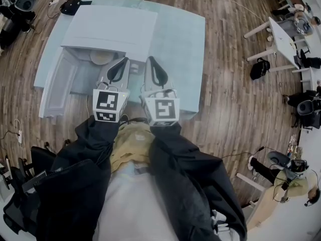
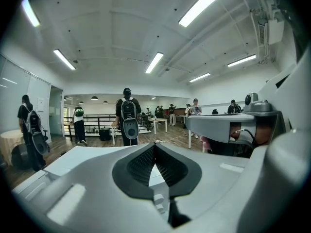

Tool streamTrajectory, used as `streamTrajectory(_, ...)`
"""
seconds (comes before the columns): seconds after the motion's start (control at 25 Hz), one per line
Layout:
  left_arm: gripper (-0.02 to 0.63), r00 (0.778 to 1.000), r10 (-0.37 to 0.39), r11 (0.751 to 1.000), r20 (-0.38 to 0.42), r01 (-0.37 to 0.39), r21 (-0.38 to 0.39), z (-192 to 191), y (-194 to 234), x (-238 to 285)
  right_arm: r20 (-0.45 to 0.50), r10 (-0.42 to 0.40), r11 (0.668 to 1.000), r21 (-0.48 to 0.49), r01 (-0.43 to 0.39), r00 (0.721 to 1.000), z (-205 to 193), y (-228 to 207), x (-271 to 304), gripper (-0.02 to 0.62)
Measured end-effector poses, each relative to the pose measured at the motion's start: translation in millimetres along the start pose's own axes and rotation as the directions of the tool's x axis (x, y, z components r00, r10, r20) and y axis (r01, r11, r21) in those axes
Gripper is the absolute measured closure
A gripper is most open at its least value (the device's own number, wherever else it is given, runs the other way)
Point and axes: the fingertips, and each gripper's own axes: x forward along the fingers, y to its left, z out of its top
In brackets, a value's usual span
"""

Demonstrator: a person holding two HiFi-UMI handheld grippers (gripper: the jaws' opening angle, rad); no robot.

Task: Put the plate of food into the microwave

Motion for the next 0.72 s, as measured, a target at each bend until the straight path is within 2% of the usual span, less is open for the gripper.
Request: streamTrajectory(0.72, 0.611, 1.000, 0.012, 1.000, -0.015, -0.012, -0.008, -8, 4, -9, -0.032, -0.007, 1.000, -0.004, 0.007, 0.999, -10, 6, -3, 0.604)
